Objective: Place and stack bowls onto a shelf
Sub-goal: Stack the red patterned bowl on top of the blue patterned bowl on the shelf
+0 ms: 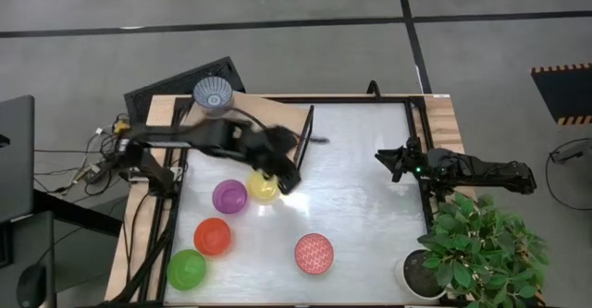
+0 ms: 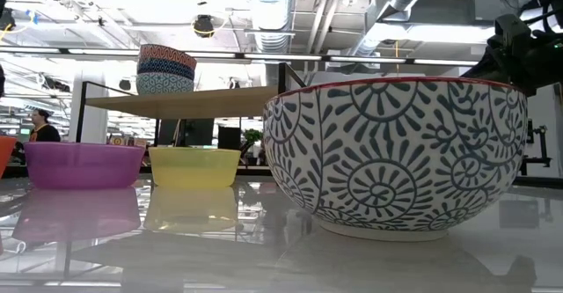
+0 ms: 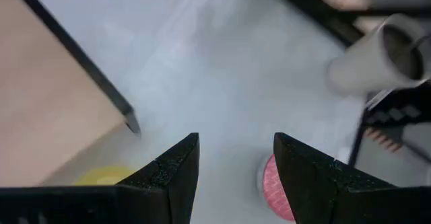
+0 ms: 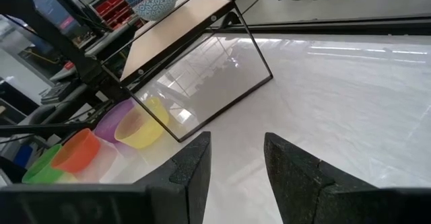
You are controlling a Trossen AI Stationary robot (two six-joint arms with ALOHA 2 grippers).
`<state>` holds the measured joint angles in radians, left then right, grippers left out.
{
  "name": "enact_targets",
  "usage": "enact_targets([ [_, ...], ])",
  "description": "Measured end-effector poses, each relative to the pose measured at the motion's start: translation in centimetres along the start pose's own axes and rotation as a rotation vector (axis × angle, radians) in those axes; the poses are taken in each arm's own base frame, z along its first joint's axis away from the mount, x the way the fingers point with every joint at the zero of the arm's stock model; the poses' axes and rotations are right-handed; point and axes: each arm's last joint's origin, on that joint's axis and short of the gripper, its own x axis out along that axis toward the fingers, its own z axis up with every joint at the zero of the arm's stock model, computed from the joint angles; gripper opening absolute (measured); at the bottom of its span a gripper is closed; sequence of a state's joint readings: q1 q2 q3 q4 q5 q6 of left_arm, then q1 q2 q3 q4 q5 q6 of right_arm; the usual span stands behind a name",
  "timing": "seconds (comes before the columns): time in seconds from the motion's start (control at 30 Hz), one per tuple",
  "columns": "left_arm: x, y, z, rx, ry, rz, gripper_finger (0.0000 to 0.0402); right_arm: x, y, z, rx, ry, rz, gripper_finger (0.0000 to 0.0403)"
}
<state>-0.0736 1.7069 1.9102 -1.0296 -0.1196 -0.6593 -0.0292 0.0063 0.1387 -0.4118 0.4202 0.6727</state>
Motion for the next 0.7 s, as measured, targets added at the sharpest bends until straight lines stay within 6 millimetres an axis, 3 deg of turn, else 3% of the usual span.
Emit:
enact_targets([
  [0.17,5.4,-1.4,-1.6,0.041,0.115,0.050,0.0175,0.0,0.0,0.0,0.000,0.000,0.000,0.0164],
  [0.43,12.2,-1.9,-3.8,0.115,0.322,0.019,0.0175,0.0,0.1,-0.1,0.000,0.018,0.023,0.0164],
  [0.57,14.7,-2.3,-4.8,0.117,0.399,-0.038,0.0175,0.0,0.1,-0.1,0.000,0.018,0.023,0.0164],
  [0.7,15.9,-2.7,-5.2,0.139,0.405,-0.083,0.0175,0.0,0.1,-0.1,0.000,0.018,0.023,0.0164],
])
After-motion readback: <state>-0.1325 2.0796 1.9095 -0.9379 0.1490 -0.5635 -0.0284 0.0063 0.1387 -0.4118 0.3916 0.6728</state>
